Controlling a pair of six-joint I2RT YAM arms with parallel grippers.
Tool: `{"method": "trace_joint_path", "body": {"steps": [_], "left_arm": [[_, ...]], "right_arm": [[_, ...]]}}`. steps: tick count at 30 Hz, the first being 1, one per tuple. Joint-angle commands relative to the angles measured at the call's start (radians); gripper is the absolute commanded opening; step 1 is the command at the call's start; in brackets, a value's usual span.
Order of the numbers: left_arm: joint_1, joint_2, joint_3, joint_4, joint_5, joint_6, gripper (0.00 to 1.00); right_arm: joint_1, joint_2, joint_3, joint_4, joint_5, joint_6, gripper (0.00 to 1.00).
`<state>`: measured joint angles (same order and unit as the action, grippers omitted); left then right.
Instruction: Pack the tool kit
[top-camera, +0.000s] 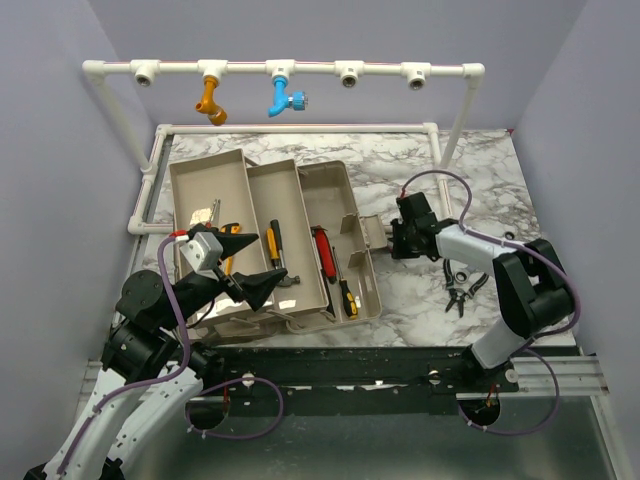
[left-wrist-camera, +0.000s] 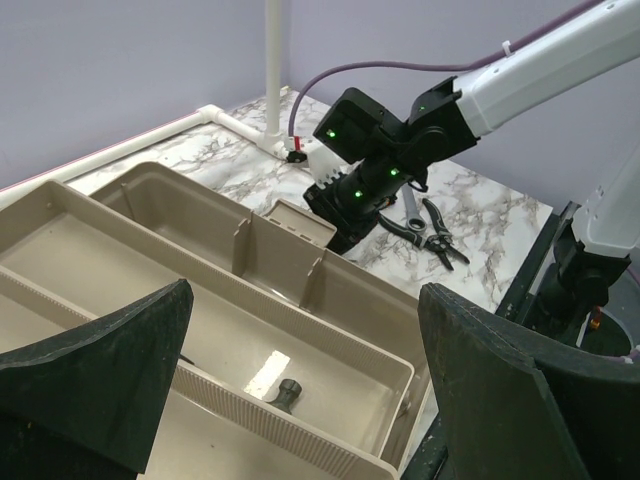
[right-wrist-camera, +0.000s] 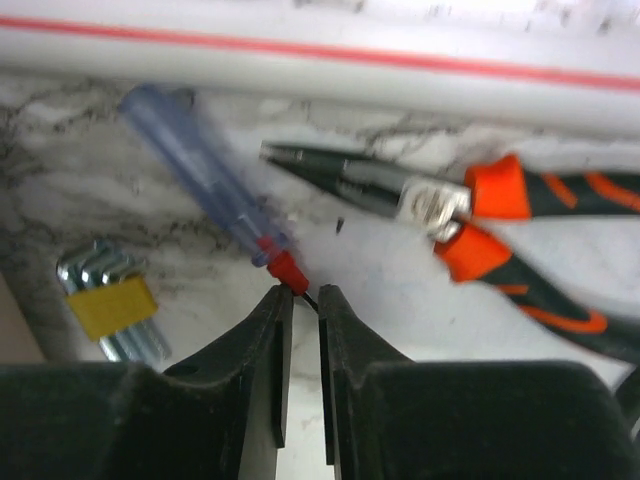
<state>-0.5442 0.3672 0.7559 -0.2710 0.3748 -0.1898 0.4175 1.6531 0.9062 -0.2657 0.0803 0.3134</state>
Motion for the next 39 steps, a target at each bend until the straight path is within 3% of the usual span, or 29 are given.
{"method": "trace_joint_path", "body": {"steps": [1, 6, 12, 17, 32, 36, 39], "left_arm": [[0.005, 0.002, 0.001, 0.016, 0.015, 0.01, 0.98], [0.004, -0.001, 0.001, 0.016, 0.014, 0.009, 0.98], [0.004, -0.007, 0.0, 0.015, 0.015, 0.007, 0.98], [0.004, -0.012, -0.003, 0.016, 0.014, 0.007, 0.98], [0.004, -0.017, -0.003, 0.015, 0.01, 0.01, 0.99], [0.004, -0.012, 0.0, 0.013, 0.01, 0.01, 0.98], [0.004, -0.01, 0.0, 0.011, 0.009, 0.012, 0.98]], "right_arm": [[-0.002, -0.074, -0.071, -0.079, -0.073, 0.018, 0.21], [0.041, -0.078, -0.089, -0.127, -0.136, 0.077, 0.19], [0.07, -0.081, -0.097, -0.203, -0.049, 0.148, 0.18], [0.076, -0.153, -0.106, -0.23, -0.03, 0.182, 0.01], [0.076, -0.464, 0.03, -0.462, 0.07, 0.235, 0.01], [0.076, -0.528, 0.105, -0.464, 0.005, 0.21, 0.01], [0.076, -0.544, 0.162, -0.436, -0.135, 0.198, 0.01]]}}
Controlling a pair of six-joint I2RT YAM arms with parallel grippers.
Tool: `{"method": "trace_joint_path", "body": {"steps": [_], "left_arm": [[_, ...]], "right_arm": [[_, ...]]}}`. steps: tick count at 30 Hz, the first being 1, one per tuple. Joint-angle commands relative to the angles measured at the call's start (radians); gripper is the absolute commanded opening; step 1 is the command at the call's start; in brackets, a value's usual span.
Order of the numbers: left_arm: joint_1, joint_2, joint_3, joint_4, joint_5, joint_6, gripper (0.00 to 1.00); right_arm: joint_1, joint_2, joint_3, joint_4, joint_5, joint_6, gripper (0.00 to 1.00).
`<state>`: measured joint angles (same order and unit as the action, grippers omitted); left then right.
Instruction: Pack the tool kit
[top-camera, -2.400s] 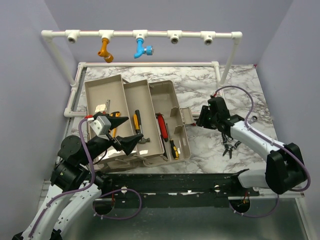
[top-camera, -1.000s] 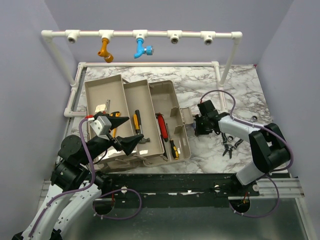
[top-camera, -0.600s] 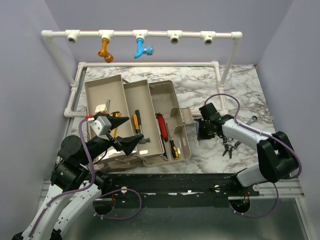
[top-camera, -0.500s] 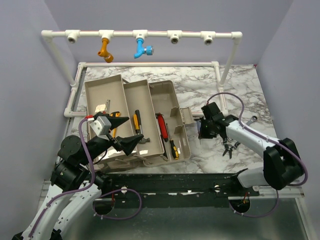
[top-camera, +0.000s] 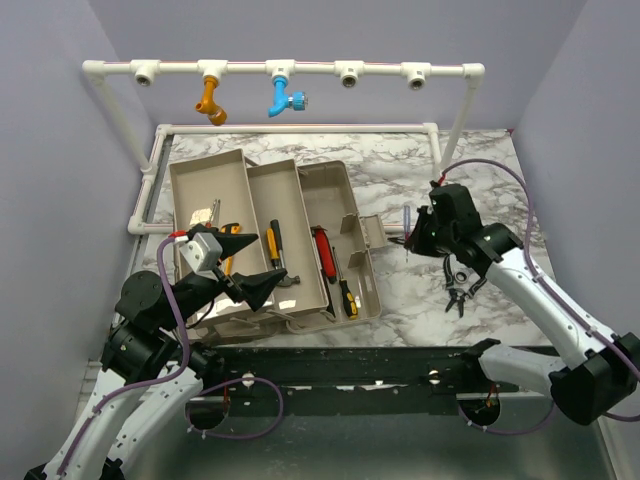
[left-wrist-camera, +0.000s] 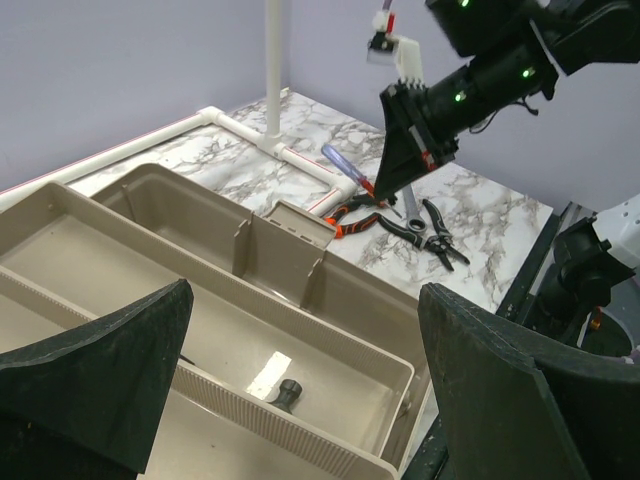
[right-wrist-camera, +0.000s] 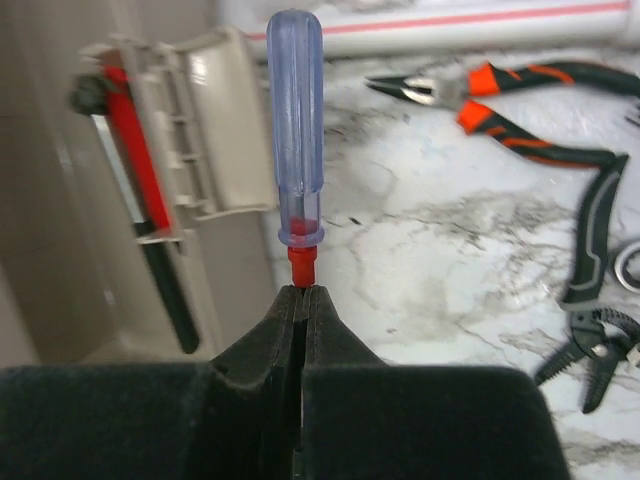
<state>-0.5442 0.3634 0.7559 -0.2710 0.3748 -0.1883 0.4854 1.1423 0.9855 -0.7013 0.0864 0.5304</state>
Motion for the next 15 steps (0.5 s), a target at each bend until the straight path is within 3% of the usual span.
{"method": "trace_joint_path", "body": {"steps": [1, 5, 15], "left_arm": [[0.004, -0.006, 0.0, 0.009, 0.008, 0.01, 0.98], [0.004, -0.004, 0.002, 0.005, -0.006, 0.012, 0.98], [0.004, -0.012, 0.005, -0.009, -0.034, 0.018, 0.99]], "right_arm": [[0.007, -0.032, 0.101, 0.013, -0.183, -0.018, 0.01], [0.042, 0.001, 0.165, 0.072, -0.291, 0.01, 0.01], [0.383, 0.247, 0.367, 0.168, -0.148, 0.09, 0.01]]}}
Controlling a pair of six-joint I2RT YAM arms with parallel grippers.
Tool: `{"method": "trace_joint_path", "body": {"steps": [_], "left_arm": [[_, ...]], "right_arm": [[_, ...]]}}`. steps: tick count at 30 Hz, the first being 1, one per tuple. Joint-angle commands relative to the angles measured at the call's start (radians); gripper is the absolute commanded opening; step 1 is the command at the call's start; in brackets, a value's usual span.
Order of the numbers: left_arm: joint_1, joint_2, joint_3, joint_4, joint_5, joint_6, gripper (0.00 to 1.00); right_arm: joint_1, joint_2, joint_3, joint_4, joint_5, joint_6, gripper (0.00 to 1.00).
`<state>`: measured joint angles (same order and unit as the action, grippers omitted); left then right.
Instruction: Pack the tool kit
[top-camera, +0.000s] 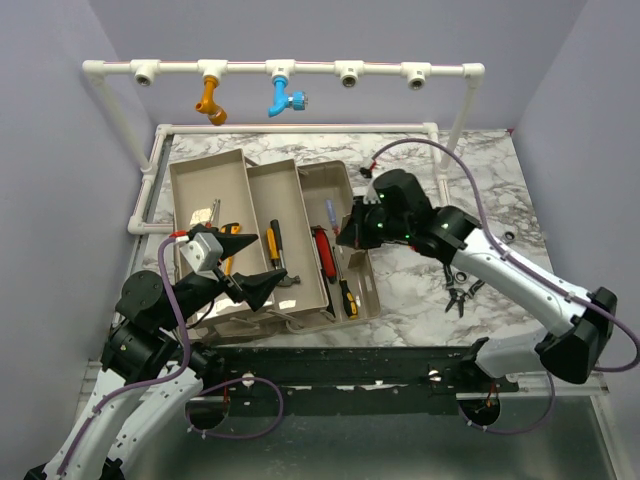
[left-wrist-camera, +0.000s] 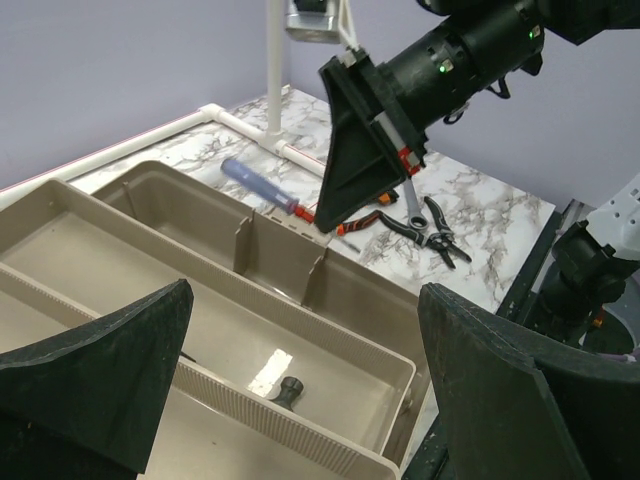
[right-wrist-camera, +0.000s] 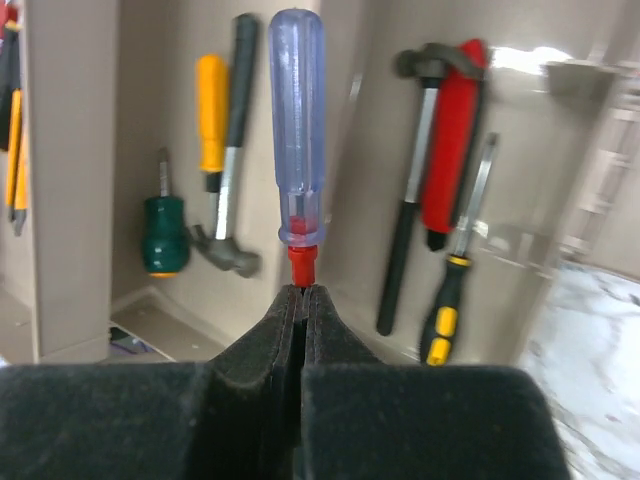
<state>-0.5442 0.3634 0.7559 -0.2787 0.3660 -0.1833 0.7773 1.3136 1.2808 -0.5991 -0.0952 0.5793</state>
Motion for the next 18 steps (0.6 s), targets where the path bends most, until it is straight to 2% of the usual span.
{"method": "trace_joint_path", "body": {"steps": [1, 8, 15, 16, 18], "left_arm": [[0.004, -0.013, 0.004, -0.002, -0.025, 0.014, 0.99], [0.004, -0.023, 0.004, -0.005, -0.032, 0.016, 0.99], [0.004, -0.03, 0.002, -0.007, -0.033, 0.016, 0.98], [0.005, -0.029, 0.002, -0.007, -0.033, 0.016, 0.99], [0.005, -0.032, 0.002, -0.008, -0.033, 0.016, 0.99]], "right_arm": [[0.123, 0.108, 0.097, 0.073, 0.044, 0.044, 0.01], [0.197, 0.27, 0.19, 0.095, 0.145, 0.1, 0.01], [0.197, 0.302, 0.16, 0.143, 0.191, 0.145, 0.03], [0.197, 0.311, 0.163, 0.139, 0.184, 0.143, 0.06], [0.199, 0.319, 0.167, 0.133, 0.168, 0.137, 0.22]]}}
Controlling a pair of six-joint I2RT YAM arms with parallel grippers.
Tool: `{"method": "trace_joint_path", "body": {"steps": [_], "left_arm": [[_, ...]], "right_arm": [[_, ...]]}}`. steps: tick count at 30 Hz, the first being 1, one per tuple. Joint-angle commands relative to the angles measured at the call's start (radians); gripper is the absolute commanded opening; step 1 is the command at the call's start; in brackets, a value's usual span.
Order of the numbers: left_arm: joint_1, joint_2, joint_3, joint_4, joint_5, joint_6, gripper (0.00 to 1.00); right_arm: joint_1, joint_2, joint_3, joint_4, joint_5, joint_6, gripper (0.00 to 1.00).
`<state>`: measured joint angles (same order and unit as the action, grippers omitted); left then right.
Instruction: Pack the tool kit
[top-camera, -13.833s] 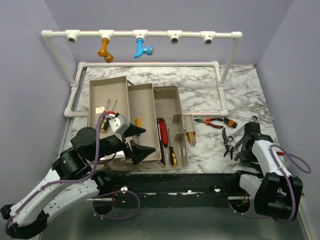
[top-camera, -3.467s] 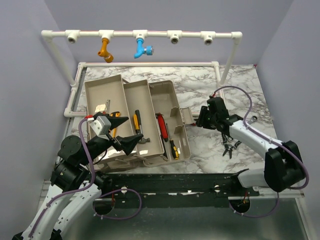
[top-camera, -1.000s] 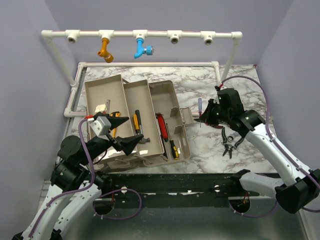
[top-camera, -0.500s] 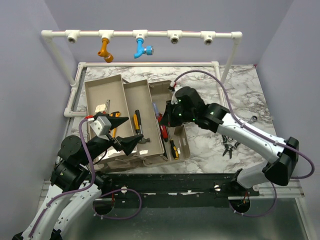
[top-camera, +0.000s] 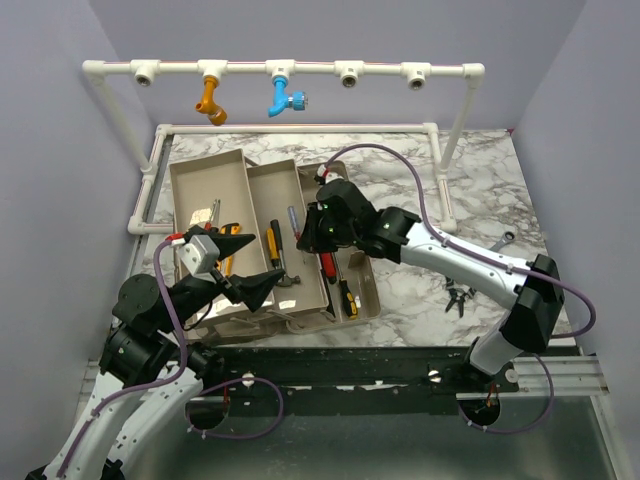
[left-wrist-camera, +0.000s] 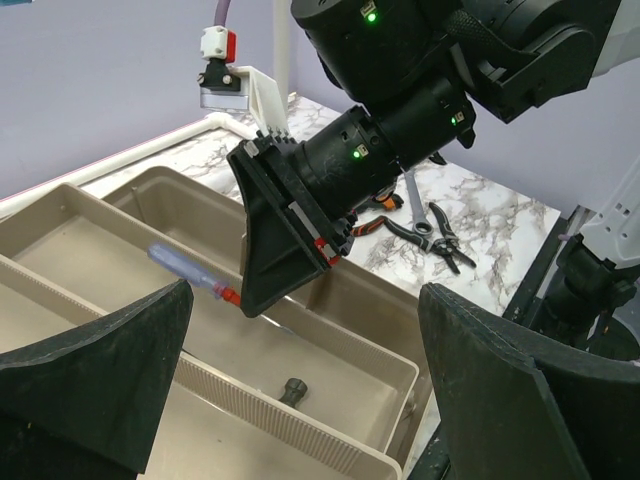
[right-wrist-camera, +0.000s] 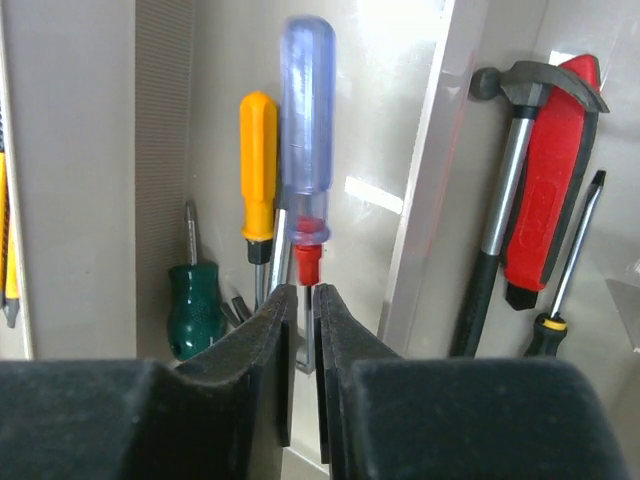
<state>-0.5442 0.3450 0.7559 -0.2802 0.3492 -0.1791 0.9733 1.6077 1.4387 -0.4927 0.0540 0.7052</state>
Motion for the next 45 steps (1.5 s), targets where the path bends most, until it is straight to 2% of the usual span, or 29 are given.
{"method": "trace_joint_path", "body": {"steps": [1, 2, 6, 16, 24, 26, 29, 32, 37, 42, 45], "left_arm": [[0.004, -0.014, 0.0, -0.007, -0.016, 0.012, 0.98], [0.004, -0.014, 0.0, -0.006, -0.017, 0.012, 0.98], [0.005, -0.011, 0.0, -0.007, -0.021, 0.013, 0.98], [0.004, 0.016, 0.002, -0.008, -0.021, 0.01, 0.99], [0.004, 0.04, 0.021, -0.013, -0.025, -0.009, 0.99], [0.004, 0.053, 0.052, -0.034, -0.039, -0.021, 0.98], [0.004, 0.084, 0.131, -0.117, -0.086, -0.034, 0.99], [0.004, 0.114, 0.217, -0.219, -0.126, -0.036, 0.99], [0.004, 0.128, 0.361, -0.389, -0.231, -0.07, 0.99], [0.004, 0.141, 0.491, -0.56, -0.427, -0.129, 0.98], [0.006, 0.17, 0.566, -0.697, -0.635, -0.199, 0.99]], "right_arm": [[0.003, 0.022, 0.009, 0.019, 0.019, 0.007, 0.29], [0.004, 0.015, 0.008, 0.012, 0.027, 0.003, 0.36], [0.004, -0.057, -0.028, 0.013, 0.083, -0.01, 0.47], [0.002, -0.285, -0.14, -0.163, 0.376, -0.053, 0.55], [0.002, -0.448, -0.41, -0.247, 0.436, 0.035, 0.58], [0.003, -0.478, -0.48, -0.262, 0.452, 0.074, 0.7], [0.002, -0.517, -0.563, -0.265, 0.465, 0.115, 0.81], [0.001, -0.533, -0.616, -0.25, 0.477, 0.142, 0.84], [0.0, -0.495, -0.638, -0.183, 0.456, 0.14, 0.84], [0.0, -0.469, -0.629, -0.111, 0.429, 0.11, 0.82], [-0.001, -0.435, -0.617, -0.074, 0.431, 0.091, 0.8]]}}
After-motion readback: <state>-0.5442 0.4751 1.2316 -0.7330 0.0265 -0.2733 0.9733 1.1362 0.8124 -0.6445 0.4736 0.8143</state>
